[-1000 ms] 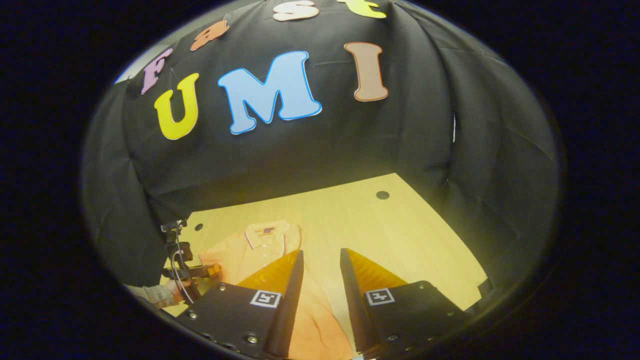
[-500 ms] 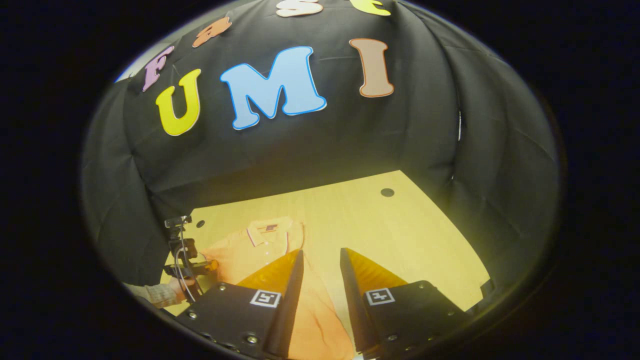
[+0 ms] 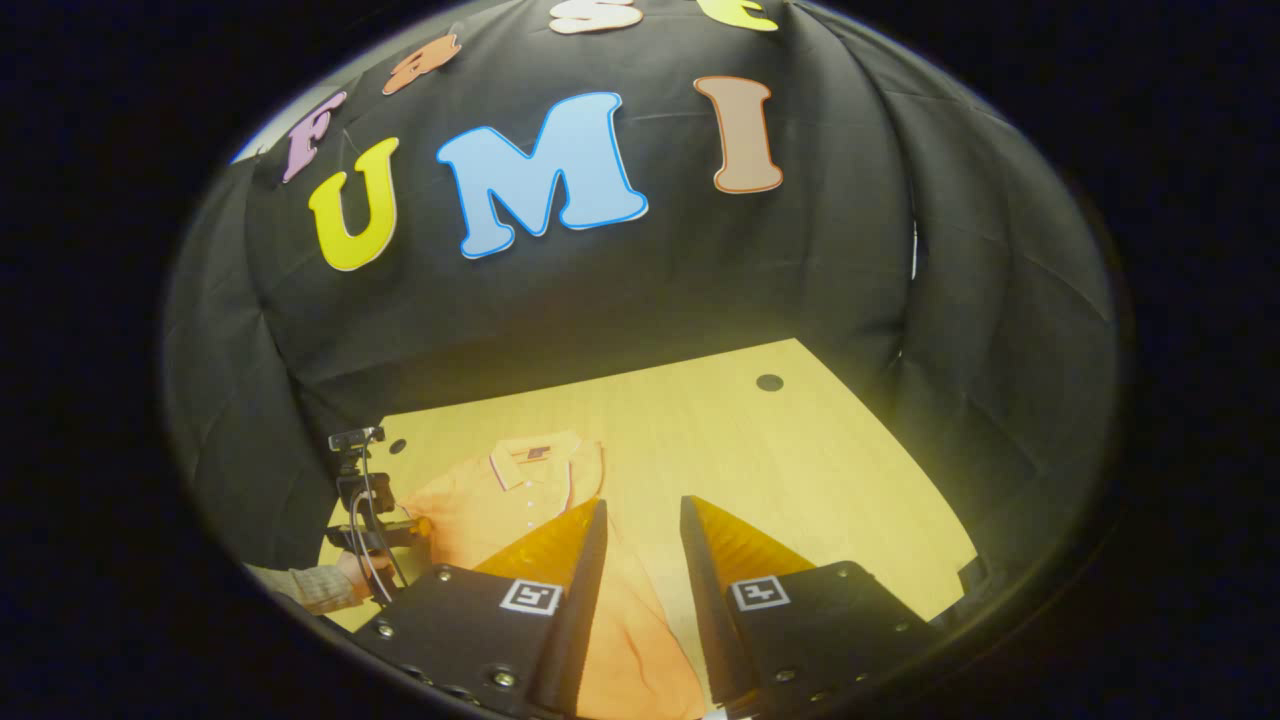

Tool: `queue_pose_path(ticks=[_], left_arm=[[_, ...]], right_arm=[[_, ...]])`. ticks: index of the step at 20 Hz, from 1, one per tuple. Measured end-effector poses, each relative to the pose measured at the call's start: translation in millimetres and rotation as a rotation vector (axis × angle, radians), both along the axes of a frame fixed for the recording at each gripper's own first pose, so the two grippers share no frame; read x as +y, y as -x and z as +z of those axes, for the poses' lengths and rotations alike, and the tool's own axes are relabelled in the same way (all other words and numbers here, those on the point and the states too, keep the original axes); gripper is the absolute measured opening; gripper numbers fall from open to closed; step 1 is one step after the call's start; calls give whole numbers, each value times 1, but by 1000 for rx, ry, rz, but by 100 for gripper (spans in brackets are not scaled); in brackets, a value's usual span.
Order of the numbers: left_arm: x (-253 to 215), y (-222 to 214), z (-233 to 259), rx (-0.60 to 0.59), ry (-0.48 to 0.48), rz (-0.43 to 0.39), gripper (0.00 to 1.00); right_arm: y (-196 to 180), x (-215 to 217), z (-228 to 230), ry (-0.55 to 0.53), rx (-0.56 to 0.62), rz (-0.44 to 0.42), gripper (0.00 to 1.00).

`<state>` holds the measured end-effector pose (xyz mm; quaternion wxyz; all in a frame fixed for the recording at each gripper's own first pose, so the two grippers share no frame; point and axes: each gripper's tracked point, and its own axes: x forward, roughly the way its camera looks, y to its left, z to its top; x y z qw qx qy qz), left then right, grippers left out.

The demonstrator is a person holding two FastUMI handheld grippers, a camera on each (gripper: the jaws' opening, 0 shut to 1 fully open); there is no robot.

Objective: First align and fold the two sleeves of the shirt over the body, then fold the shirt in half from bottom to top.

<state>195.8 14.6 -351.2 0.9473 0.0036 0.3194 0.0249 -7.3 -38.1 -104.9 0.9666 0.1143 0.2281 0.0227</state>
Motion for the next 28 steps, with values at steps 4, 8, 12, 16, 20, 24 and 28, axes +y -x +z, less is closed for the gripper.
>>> queue_pose_path(ticks=[4, 8, 12, 16, 20, 24, 28], left_arm=[[-30, -7, 25, -50, -41, -82, 11], [-87, -10, 47, -91, -55, -193, 10], [-145, -8, 51, -101, -46, -283, 10], [-180, -1, 49, -92, -32, -329, 10], [-195, 0, 45, -80, -33, -347, 10], [-207, 5, 45, -72, -2, -381, 28], [-213, 8, 52, -83, -8, -397, 68]], right_arm=[[3, -3, -3, -7, 2, -10, 47], [7, -6, -4, -13, -3, -19, 47], [12, -9, -5, -25, -8, -34, 47], [20, -15, -8, -26, -6, -54, 47], [29, -22, -16, -32, 2, -78, 51], [33, -27, -24, -48, 11, -90, 47], [31, -26, -29, -49, 11, -81, 47]])
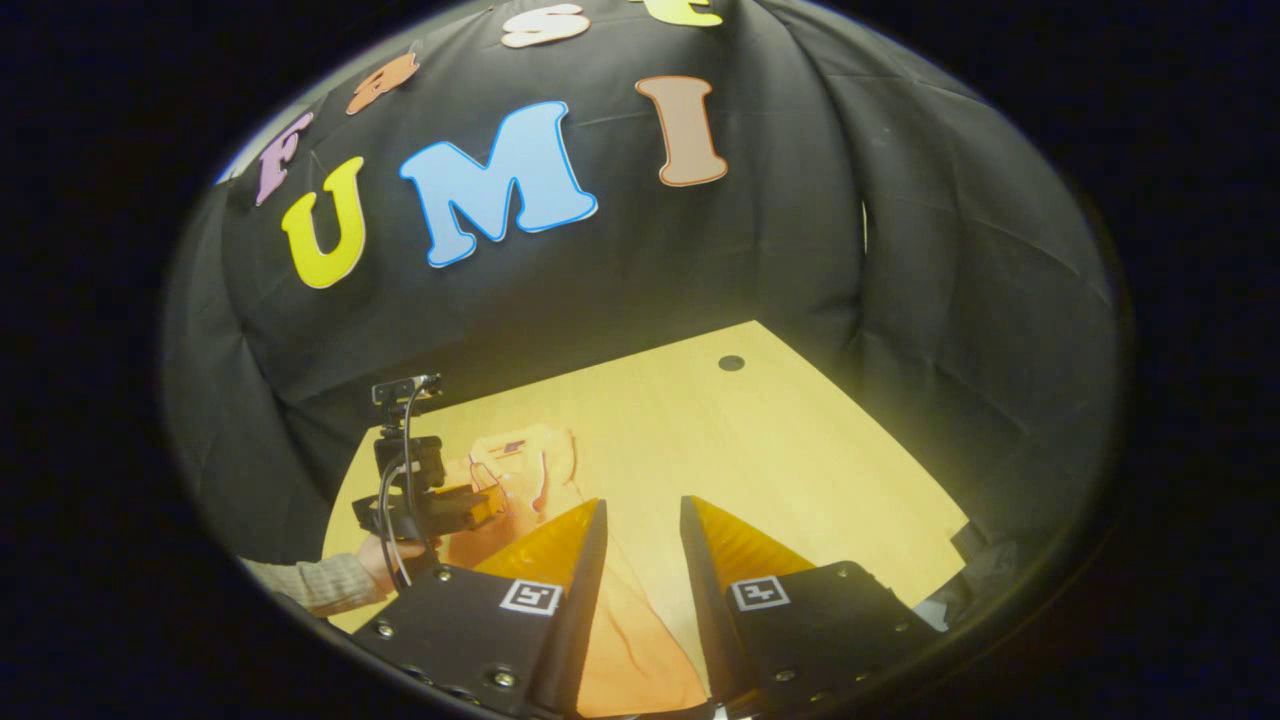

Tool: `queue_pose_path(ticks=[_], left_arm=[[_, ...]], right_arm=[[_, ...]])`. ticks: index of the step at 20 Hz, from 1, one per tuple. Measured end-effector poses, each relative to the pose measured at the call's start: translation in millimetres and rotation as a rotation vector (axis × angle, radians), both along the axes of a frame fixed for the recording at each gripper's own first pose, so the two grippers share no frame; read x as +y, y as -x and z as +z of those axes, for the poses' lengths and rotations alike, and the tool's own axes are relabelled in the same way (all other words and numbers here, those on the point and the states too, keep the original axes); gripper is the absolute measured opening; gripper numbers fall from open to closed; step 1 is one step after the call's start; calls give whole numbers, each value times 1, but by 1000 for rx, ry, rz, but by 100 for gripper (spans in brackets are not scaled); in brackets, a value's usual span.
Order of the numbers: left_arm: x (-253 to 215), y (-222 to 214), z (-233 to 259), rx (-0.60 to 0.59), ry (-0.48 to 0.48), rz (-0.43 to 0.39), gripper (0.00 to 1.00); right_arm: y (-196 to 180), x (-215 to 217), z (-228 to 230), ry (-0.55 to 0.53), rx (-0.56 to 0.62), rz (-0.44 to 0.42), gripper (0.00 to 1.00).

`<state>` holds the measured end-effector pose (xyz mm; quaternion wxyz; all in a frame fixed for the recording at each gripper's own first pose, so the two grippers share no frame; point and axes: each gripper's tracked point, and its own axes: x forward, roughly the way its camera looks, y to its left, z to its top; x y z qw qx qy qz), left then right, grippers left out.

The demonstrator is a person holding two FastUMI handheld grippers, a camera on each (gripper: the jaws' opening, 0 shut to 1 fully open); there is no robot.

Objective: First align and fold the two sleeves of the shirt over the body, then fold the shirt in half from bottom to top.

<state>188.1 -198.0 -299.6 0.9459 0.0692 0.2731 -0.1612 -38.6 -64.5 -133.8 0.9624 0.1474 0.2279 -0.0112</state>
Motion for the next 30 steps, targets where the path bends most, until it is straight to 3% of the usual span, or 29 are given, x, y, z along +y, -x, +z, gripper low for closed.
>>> queue_pose_path(ticks=[3, 13, 20, 21, 25, 26, 27, 30], left_arm=[[2, 5, 7, -12, -5, -5, 80], [32, 61, 27, -22, 26, 14, 80], [83, 137, -3, 56, 17, 66, 77], [89, 148, -10, 70, 14, 76, 79], [105, 186, -32, 124, 9, 109, 79], [107, 196, -38, 142, 8, 114, 78], [109, 205, -44, 163, 2, 121, 79], [116, 233, -61, 225, -7, 129, 79]], right_arm=[[-1, 6, -5, 13, 7, 23, 47], [-5, 53, -52, 18, 81, 179, 47], [14, 93, -116, 48, 221, 341, 43], [17, 97, -125, 52, 243, 359, 47], [37, 105, -160, 68, 340, 414, 43], [42, 107, -170, 78, 367, 426, 47], [44, 107, -178, 91, 398, 437, 43], [56, 108, -198, 124, 476, 473, 47]])
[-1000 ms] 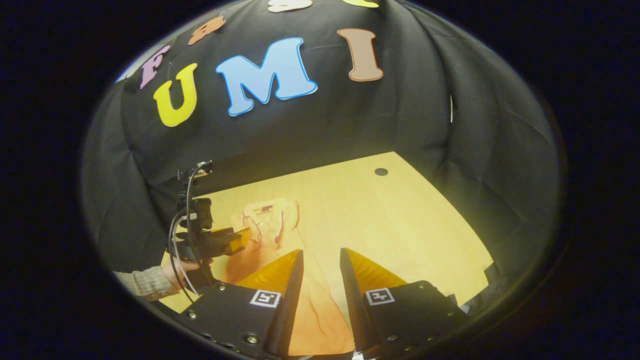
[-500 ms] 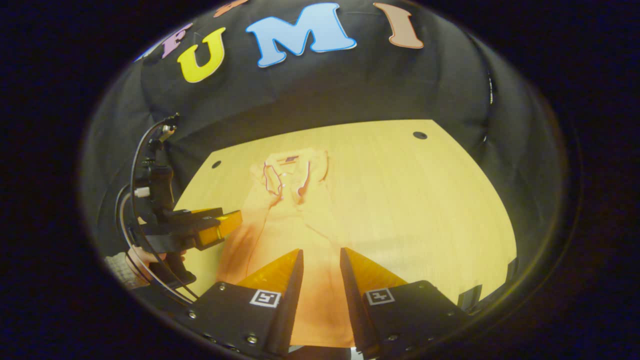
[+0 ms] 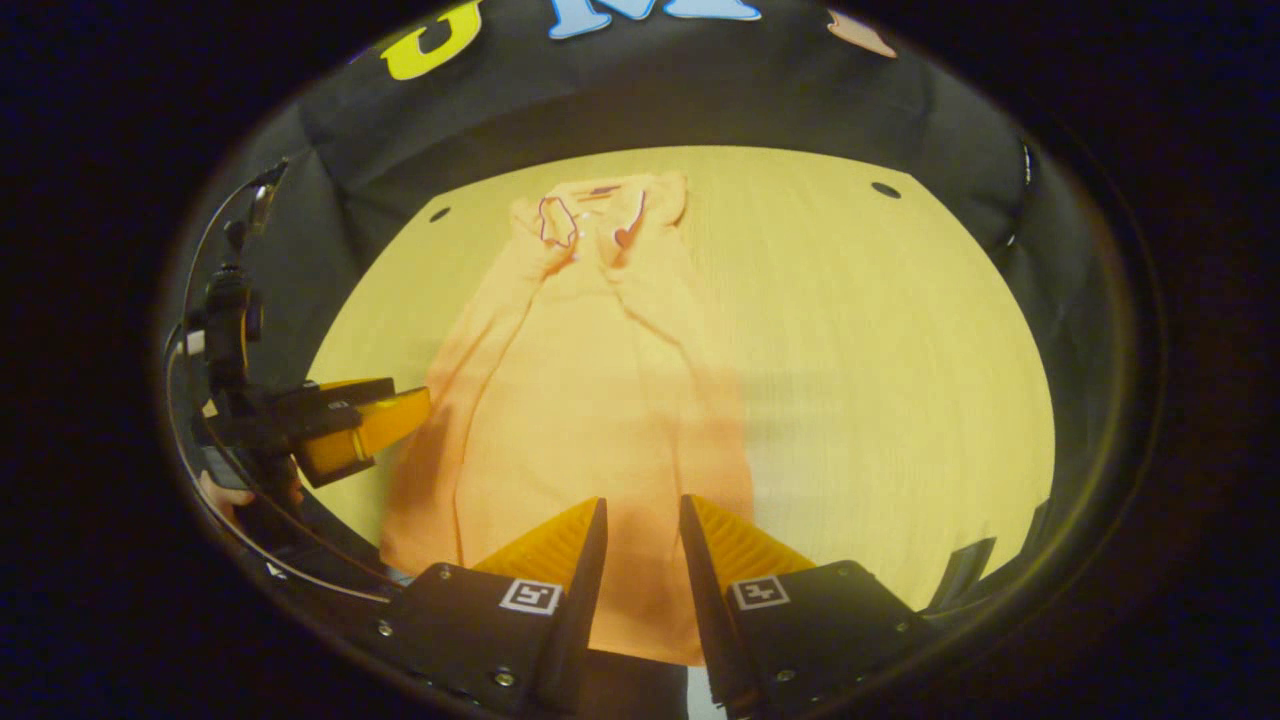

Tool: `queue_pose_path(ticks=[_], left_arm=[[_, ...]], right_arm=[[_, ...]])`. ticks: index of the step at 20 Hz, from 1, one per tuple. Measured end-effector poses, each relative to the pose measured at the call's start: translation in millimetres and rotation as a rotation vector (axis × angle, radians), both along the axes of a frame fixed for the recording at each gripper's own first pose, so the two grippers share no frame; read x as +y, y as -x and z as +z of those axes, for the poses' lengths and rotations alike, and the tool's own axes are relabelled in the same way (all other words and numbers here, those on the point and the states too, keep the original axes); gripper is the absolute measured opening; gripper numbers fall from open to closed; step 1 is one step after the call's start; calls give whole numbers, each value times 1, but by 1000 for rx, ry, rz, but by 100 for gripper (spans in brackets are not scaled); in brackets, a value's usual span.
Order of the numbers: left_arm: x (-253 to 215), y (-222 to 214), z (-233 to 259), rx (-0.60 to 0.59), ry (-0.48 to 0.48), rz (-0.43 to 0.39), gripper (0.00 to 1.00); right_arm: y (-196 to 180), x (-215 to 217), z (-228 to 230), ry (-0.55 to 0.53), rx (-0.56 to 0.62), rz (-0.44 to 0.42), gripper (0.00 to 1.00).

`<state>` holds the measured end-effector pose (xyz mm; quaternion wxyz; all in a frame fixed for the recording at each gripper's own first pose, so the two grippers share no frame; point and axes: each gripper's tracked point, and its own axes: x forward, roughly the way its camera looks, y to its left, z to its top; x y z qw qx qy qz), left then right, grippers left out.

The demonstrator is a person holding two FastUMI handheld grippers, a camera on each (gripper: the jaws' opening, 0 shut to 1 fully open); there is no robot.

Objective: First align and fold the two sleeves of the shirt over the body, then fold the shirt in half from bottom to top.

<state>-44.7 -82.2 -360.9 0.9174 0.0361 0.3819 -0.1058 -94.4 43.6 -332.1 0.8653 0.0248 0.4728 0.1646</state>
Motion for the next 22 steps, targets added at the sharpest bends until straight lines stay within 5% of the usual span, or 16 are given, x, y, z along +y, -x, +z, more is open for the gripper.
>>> queue_pose_path(ticks=[10, 19, 22], left_arm=[[11, 67, -44, 212, -66, 5, 75], [13, 79, -60, 319, -132, 13, 77], [16, 78, -60, 360, -127, 25, 77]], right_arm=[[37, -10, -39, 89, 161, 41, 47], [51, -23, -60, 149, 261, 27, 48], [50, -22, -61, 158, 272, 20, 56]])
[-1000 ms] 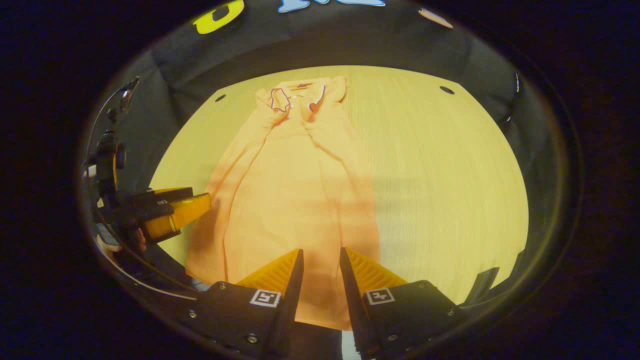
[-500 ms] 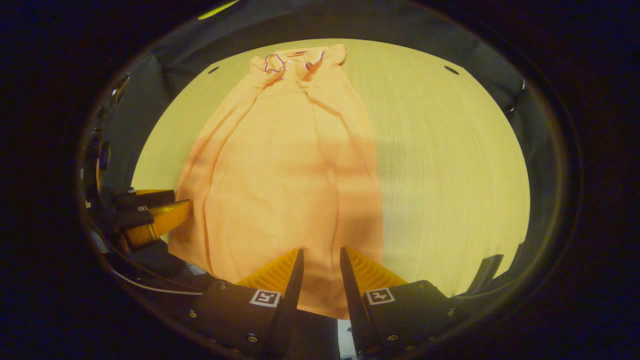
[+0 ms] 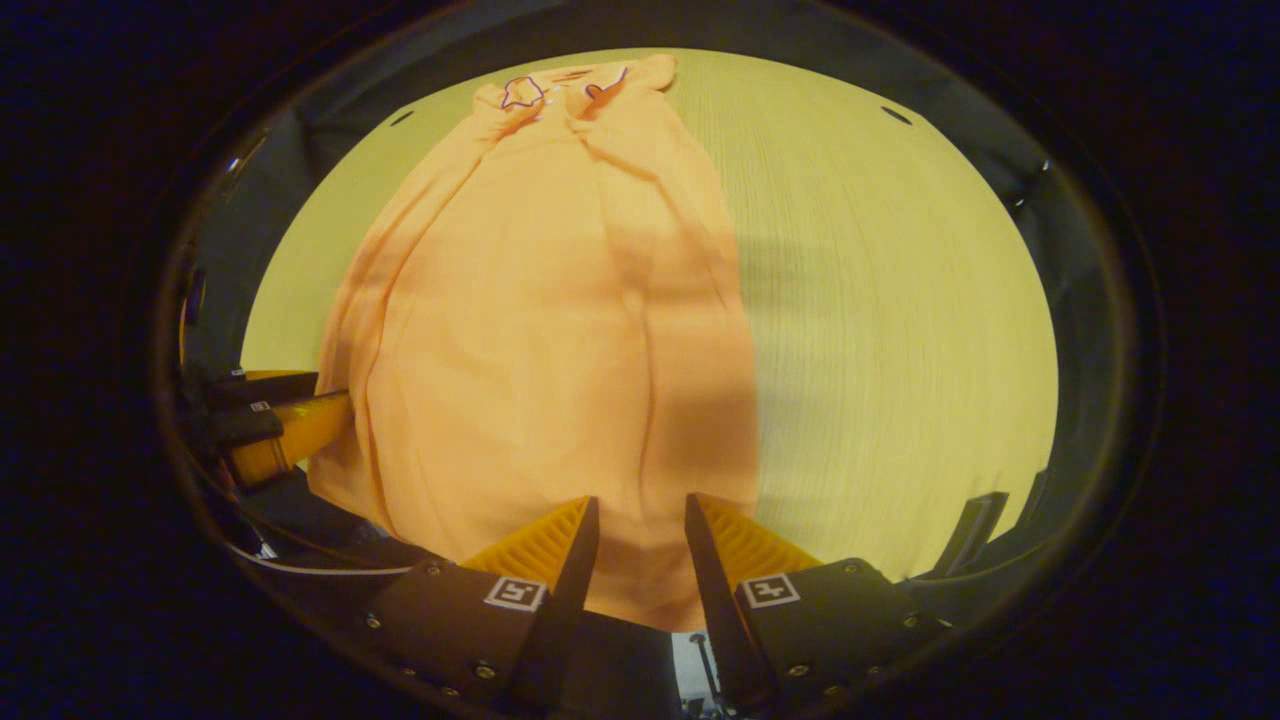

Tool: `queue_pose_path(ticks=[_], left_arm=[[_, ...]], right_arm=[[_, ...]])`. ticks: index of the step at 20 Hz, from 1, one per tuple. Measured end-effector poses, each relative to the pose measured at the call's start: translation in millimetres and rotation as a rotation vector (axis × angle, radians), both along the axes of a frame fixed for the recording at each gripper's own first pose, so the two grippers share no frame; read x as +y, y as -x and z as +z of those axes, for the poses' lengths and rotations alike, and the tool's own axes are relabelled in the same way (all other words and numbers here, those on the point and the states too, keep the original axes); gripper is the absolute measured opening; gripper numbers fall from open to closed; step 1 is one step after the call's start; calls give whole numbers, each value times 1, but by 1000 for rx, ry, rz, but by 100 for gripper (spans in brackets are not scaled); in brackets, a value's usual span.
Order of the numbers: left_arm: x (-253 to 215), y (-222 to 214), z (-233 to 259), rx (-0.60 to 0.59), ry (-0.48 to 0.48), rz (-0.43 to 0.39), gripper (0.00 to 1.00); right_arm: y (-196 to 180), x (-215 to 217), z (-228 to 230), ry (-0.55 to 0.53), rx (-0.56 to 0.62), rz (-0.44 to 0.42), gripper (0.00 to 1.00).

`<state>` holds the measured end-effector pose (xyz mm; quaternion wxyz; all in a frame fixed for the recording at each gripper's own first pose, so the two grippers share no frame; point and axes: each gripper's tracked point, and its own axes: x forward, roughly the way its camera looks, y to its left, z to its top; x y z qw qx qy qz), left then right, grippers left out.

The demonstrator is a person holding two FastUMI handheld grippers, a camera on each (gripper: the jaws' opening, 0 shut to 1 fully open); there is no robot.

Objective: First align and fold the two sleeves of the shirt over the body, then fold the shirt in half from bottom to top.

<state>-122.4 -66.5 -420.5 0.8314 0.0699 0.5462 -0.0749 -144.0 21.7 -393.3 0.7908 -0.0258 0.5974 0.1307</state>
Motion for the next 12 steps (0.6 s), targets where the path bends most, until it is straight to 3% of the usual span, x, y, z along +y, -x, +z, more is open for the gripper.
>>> queue_pose_path(ticks=[2, 3, 5, 9, 12], left_arm=[[0, -2, -2, 22, 2, 7, 77], [-1, -2, -2, 28, 0, 2, 78], [0, -1, -1, 44, -4, 2, 78], [-1, -2, -2, 77, -6, 14, 78], [-1, -3, -3, 93, -5, 20, 78]], right_arm=[[0, 4, 0, -6, 12, -5, 57], [0, 5, -1, -1, 19, -9, 66], [1, 7, -2, 30, 38, -8, 76], [2, 10, -3, 120, 94, 33, 78], [0, 10, -3, 116, 150, 2, 82]])
